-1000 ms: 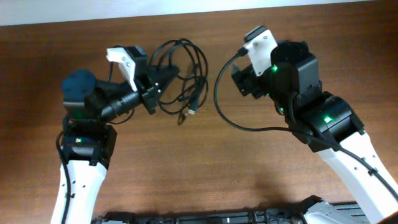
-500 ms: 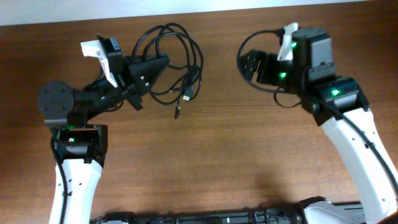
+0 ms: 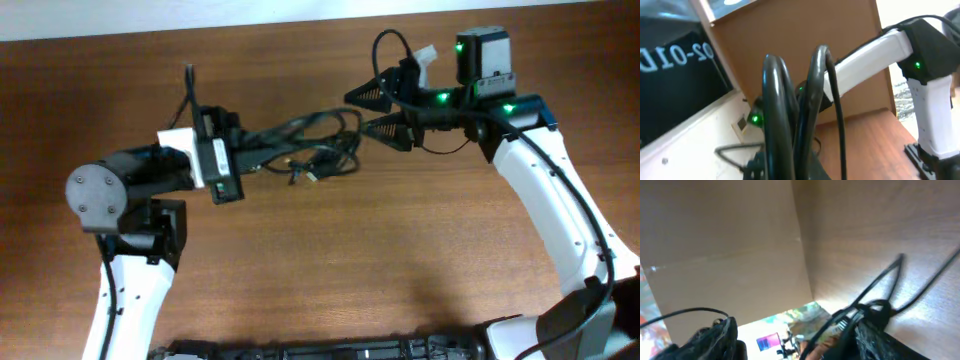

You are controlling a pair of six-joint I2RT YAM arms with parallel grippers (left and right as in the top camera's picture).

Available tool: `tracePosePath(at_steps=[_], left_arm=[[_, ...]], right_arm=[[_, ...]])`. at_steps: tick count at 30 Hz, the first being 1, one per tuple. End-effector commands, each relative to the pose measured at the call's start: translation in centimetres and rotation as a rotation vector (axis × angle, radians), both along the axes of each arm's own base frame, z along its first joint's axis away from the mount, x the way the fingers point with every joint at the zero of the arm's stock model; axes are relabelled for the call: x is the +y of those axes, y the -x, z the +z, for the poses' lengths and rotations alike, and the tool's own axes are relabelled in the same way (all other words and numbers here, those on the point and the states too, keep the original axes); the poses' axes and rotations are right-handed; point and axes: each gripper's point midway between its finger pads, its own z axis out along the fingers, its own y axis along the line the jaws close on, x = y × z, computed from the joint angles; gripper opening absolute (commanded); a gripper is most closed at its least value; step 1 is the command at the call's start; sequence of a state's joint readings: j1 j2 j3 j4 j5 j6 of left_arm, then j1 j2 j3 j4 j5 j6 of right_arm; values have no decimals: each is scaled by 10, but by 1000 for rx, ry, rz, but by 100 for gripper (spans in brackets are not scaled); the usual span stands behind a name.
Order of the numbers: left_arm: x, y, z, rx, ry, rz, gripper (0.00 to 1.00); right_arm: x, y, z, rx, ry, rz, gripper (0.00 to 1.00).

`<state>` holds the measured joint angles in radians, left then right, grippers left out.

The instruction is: Untangle cables

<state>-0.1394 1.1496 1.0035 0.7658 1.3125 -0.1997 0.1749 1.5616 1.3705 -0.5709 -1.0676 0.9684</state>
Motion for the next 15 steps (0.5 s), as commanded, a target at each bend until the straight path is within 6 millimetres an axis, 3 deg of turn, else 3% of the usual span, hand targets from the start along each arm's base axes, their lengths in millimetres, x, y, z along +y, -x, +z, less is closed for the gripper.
tracePosePath(at_steps=[1,3,6,8,11,12,13,15], left_arm=[[-10,10,7,-170,3,-16,0],[-10,8,8,-211,8,3,0],[-10,6,9,-213,13,14,0],[-9,5,8,-260,7,26,0],[2,-11,3,-234,-6,76,0],[2,-14,0,-219,-9,78,0],[0,-19,-4,-203,-11,74,0],[-7,-28,-13,-183,-13,55,0]], right_arm=[[16,9,-1,16,-2,43,61],[22,13,-2,21,-2,59,52],[15,0,-13,2,72,-16,52],[-8,-10,-23,-2,122,-75,68],[-51,-11,-37,111,146,-158,73],[-56,-8,-39,145,140,-165,73],[-56,-1,-41,186,135,-157,73],[-37,12,-42,208,138,-100,73]])
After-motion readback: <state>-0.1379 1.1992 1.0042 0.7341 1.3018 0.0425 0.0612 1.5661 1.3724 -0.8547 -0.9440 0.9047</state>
